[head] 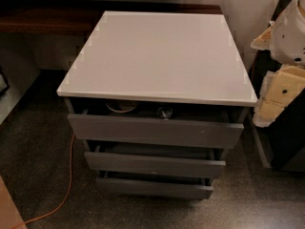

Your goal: Pick blue plastic bottle from top drawer and place on counter

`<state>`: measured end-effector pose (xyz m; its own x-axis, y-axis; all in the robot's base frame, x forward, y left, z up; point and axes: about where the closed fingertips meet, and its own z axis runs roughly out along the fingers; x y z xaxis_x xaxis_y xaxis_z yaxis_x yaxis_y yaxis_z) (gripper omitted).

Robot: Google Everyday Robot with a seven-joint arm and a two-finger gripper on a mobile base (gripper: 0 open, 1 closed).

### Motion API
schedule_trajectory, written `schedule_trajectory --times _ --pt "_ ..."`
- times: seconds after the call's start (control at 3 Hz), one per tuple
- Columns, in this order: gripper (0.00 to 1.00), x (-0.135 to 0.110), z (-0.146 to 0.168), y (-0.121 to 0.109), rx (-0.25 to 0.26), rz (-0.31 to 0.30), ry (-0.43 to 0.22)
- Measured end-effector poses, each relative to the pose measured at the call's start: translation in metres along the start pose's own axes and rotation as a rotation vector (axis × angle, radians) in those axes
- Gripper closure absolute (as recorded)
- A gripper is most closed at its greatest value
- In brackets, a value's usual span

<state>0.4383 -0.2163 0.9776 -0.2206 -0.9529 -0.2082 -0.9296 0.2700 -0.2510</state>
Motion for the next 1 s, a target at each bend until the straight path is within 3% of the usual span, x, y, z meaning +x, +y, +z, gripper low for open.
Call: schedule_trajectory --times 0.33,1.0 --pt "0.00 -0.001 0.003 0.001 -0.002 -0.003 -0.001" --pt "0.00 -0.009 0.063 0.025 -0.033 -0.075 -0.063"
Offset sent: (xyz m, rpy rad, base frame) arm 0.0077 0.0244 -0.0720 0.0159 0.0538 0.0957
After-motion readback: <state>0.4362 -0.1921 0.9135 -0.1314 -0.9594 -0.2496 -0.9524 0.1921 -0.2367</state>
